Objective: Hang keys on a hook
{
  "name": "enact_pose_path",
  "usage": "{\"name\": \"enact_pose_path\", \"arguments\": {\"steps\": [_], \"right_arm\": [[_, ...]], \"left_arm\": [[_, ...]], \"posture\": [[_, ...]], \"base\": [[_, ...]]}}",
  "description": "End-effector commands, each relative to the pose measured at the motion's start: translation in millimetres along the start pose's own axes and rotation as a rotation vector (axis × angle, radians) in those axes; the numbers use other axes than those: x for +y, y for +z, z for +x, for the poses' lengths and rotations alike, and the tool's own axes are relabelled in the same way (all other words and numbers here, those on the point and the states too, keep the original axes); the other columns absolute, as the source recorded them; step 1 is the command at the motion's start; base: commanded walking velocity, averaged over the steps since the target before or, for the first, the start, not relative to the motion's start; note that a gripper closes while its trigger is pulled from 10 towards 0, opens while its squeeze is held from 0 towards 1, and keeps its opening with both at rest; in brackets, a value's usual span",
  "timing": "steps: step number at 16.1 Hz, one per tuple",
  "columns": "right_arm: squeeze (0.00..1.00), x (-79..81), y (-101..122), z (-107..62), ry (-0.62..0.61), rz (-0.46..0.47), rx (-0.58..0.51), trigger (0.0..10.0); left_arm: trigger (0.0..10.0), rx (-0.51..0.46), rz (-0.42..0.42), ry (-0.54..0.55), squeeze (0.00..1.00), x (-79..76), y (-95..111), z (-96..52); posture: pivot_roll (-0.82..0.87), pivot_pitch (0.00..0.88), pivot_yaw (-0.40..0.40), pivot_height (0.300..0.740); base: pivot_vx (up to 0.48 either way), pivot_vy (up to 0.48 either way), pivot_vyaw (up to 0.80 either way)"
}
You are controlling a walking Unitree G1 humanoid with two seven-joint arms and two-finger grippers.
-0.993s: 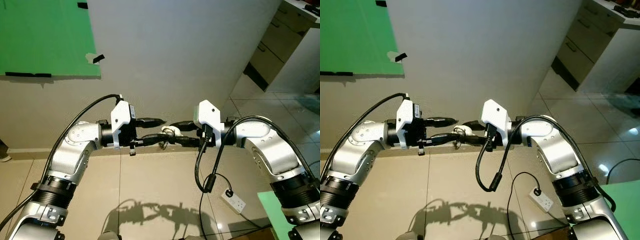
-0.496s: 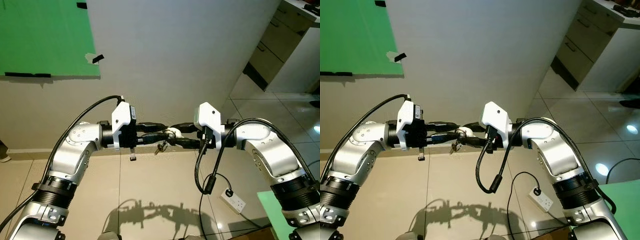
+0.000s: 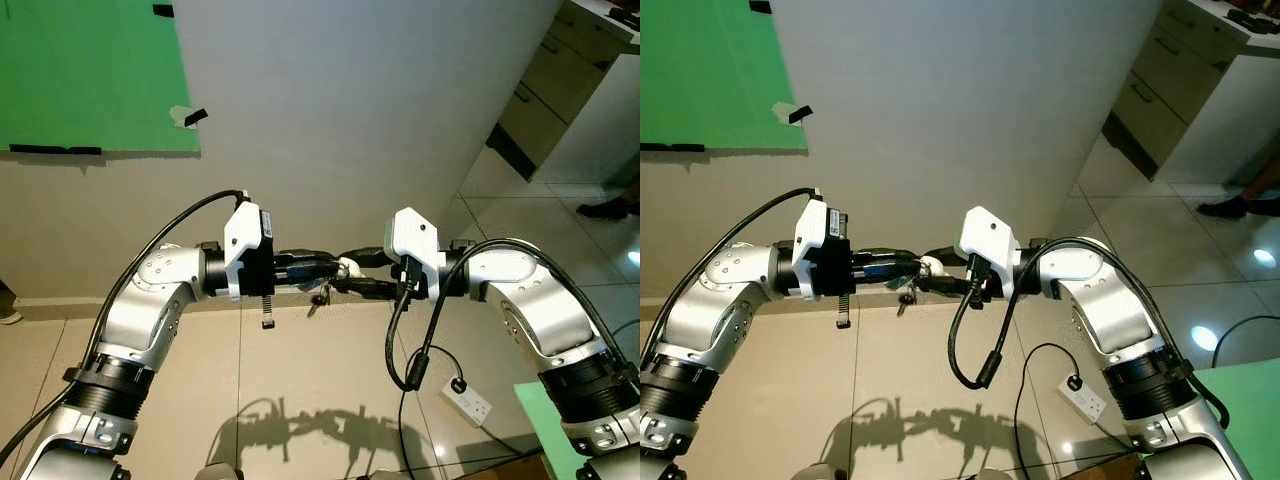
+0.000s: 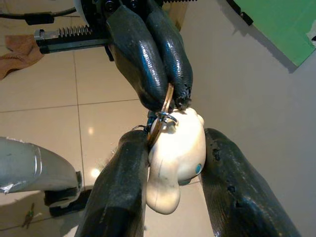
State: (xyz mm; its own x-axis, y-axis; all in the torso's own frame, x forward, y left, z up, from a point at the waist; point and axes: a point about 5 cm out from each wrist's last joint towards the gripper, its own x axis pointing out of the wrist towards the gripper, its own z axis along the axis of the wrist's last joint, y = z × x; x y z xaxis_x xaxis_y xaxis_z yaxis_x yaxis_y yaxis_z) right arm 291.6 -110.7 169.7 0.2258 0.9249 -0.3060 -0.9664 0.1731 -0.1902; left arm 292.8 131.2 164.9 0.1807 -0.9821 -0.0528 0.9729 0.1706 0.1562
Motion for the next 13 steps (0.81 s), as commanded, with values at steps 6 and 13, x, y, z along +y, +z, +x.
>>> {"name": "enact_pose_path", "arguments": {"steps": [6, 13], "right_arm": [[0.0, -14.2, -10, -1.7, -0.184, 0.056, 0.008, 10.0], [1.0, -36.8, -42, 2.1, -0.702, 0.318, 0.011, 10.0]], "left_arm": [[0.0, -0.042, -0.015, -0.036, 0.0, -8.6, 6, 6.5], [0.0, -0.074, -0.055, -0.014, 0.0, -18.1, 6, 6.3]], "posture": [[-0.12, 0.063, -0.079, 0.74], [-0.11, 0.073, -0.076, 0.74]], "base": [[0.0, 0.0, 0.0], [0.0, 0.0, 0.0]]}}
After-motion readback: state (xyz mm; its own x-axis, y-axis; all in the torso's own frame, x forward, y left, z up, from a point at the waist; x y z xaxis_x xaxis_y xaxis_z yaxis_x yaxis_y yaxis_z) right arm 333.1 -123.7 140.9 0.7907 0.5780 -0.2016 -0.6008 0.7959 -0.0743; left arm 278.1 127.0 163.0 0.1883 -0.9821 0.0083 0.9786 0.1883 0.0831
